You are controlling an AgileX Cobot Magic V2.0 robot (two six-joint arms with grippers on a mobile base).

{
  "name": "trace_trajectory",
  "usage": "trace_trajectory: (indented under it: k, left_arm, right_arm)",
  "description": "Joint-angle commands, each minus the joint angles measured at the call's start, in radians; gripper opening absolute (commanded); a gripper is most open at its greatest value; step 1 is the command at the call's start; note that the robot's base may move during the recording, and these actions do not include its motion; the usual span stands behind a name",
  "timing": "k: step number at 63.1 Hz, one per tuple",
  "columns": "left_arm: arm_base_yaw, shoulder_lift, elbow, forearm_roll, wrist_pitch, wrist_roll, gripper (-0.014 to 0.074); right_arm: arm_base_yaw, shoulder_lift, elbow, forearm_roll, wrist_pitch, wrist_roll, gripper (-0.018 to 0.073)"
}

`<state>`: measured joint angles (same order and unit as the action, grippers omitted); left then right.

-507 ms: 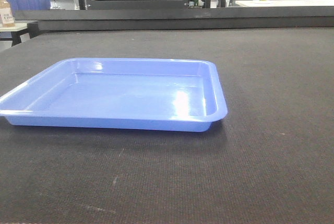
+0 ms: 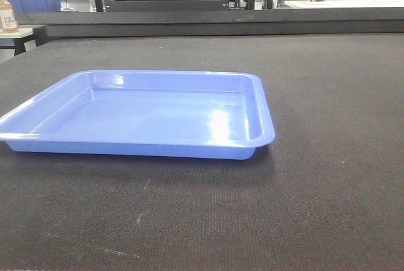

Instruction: Grab blue tray and place on right shelf

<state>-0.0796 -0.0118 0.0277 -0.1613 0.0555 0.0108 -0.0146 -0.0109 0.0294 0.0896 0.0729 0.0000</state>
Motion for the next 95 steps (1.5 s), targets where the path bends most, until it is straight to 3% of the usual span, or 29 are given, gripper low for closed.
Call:
trace_trajectory:
  k: [1, 10, 18, 21, 30, 34, 42, 52, 57, 61, 68, 73, 80, 88, 95]
  left_arm:
    - [0.005, -0.015, 0.031, -0.009, -0.094, 0.001, -0.0048]
    - [0.005, -0.015, 0.031, -0.009, -0.094, 0.001, -0.0048]
    - [0.005, -0.008, 0.004, -0.026, -0.157, -0.001, -0.0048]
    - [0.005, 0.004, -0.04, -0.05, -0.128, -0.001, -0.0048]
    - [0.005, 0.108, -0.266, -0.026, 0.052, -0.001, -0.0048]
    - [0.005, 0.176, -0.374, 0.007, 0.156, -0.001, -0.0046]
    - [0.005, 0.325, -0.551, 0.007, 0.29, -0.001, 0.0022]
    - [0.0, 0.502, -0.682, -0.004, 0.369, -0.001, 0.0271]
    - [-0.028, 0.58, -0.746, 0.002, 0.411, 0.003, 0.042]
    - [-0.06, 0.646, -0.808, 0.002, 0.463, 0.037, 0.0481]
    - [-0.124, 0.754, -0.917, -0.011, 0.526, 0.168, 0.0483]
    - [-0.147, 0.835, -0.997, -0.011, 0.578, 0.165, 0.0483]
    - [-0.146, 0.974, -1.112, -0.004, 0.738, 0.156, 0.0483]
    - [-0.146, 1.141, -1.216, 0.013, 0.84, 0.152, 0.0483]
    - [-0.146, 1.261, -1.284, 0.113, 0.885, 0.079, 0.0483]
  right_arm:
    - [0.001, -0.02, -0.023, 0.003, -0.094, -0.01, 0.0017]
    - [0.001, -0.02, -0.023, 0.003, -0.105, -0.01, 0.0017]
    - [0.001, -0.02, -0.038, 0.008, -0.216, 0.0, 0.0017]
    - [0.001, -0.02, -0.073, 0.021, -0.203, 0.0, 0.0017]
    - [0.001, 0.009, -0.269, 0.023, -0.029, 0.0, 0.0034]
    - [0.001, 0.049, -0.353, 0.023, 0.013, 0.0, 0.0089]
    - [0.001, 0.178, -0.482, 0.023, 0.016, 0.0, 0.0303]
    - [0.01, 0.38, -0.589, 0.023, 0.064, 0.0, 0.0521]
    - [0.066, 0.475, -0.655, 0.043, 0.098, 0.0, 0.0545]
    - [0.13, 0.564, -0.733, 0.086, 0.168, 0.0, 0.0545]
    - [0.258, 0.742, -0.898, 0.127, 0.323, 0.0, 0.0545]
    - [0.35, 0.877, -1.018, 0.128, 0.417, 0.0, 0.0545]
    - [0.456, 1.078, -1.193, 0.127, 0.541, 0.04, 0.0531]
    - [0.501, 1.289, -1.353, 0.124, 0.668, 0.095, 0.0515]
    - [0.504, 1.466, -1.485, 0.076, 0.802, 0.183, 0.0515]
